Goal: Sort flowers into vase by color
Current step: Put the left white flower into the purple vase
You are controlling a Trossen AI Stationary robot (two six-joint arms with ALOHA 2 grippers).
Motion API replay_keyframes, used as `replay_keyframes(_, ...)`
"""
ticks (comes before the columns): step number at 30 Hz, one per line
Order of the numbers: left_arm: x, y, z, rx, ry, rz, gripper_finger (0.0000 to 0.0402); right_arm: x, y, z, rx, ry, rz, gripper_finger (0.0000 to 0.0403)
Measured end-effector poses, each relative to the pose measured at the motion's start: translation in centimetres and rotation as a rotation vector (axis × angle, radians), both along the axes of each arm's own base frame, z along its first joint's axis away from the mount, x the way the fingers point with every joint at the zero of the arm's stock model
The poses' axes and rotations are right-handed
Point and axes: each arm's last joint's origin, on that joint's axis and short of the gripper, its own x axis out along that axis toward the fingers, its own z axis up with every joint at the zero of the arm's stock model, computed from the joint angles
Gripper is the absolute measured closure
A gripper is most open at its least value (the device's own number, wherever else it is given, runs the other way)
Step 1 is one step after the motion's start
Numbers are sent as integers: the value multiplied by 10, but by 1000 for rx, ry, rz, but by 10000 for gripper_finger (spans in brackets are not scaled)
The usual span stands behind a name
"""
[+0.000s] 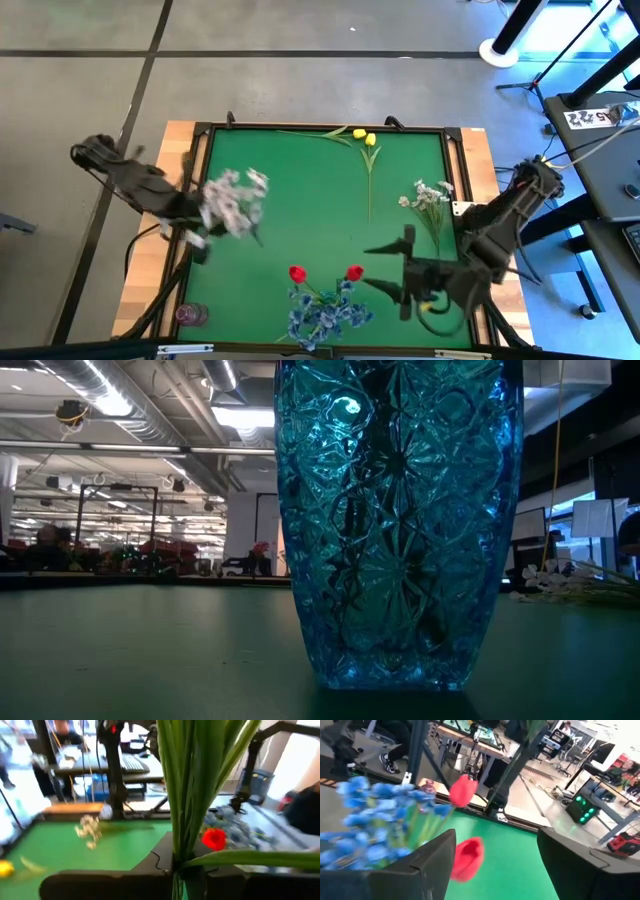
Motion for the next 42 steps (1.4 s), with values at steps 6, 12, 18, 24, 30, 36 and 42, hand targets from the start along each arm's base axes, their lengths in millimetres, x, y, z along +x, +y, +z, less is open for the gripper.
replay_keyframes(6, -41, 7, -4, -129, 2, -72, 387, -18, 15, -19, 25, -22, -94, 123)
replay_keyframes(12, -56, -6, -30, -97, -14, -258, 387, -24, 18, -42, 178, -48, -182, 123)
replay_keyframes(18, -61, -32, -62, -85, -75, -520, 387, -20, 21, -58, 281, -102, -296, 123)
replay_keyframes(24, -65, -45, -95, -23, -83, -675, 388, -13, 27, -60, 325, -196, -381, 123)
replay_keyframes(30, -70, -49, -100, -188, 13, -854, 388, -10, 30, -57, 368, -242, -412, 123)
replay_keyframes(36, -71, -48, -102, -310, 128, -833, 388, -3, 29, -64, 342, -259, -464, 123)
replay_keyframes(42, -72, -49, -101, -311, 114, -824, 388, 7, 23, -68, 349, -245, -471, 123)
